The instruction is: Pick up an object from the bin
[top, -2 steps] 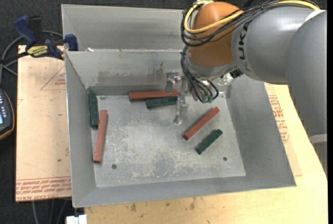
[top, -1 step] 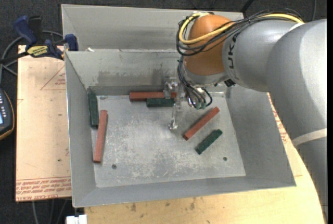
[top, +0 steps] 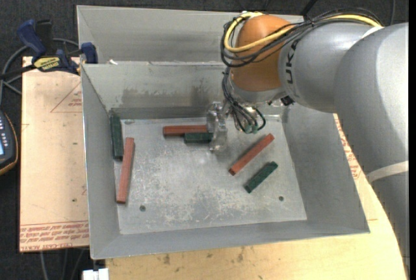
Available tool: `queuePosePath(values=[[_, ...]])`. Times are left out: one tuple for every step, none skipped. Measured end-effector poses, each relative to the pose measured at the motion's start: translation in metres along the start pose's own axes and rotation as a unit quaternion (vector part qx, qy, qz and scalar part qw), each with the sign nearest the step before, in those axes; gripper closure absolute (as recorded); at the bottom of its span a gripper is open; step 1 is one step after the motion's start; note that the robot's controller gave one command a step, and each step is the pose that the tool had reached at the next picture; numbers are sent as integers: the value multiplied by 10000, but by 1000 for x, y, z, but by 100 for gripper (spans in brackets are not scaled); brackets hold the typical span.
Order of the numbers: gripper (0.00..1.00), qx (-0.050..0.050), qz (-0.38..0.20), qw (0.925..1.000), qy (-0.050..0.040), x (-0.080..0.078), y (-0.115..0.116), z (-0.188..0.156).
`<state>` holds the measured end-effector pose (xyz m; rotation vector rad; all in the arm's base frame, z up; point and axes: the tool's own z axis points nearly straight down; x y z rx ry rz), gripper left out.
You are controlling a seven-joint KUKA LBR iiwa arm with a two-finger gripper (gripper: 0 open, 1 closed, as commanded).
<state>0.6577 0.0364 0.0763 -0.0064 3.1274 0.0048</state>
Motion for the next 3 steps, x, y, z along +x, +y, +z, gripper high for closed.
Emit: queuePosePath(values=[[0,5,-1,10000,45,3,0,5],[100,1,4,10000,27,1,0,1],[100,6,-1498,9887,18,5,-3,-136]])
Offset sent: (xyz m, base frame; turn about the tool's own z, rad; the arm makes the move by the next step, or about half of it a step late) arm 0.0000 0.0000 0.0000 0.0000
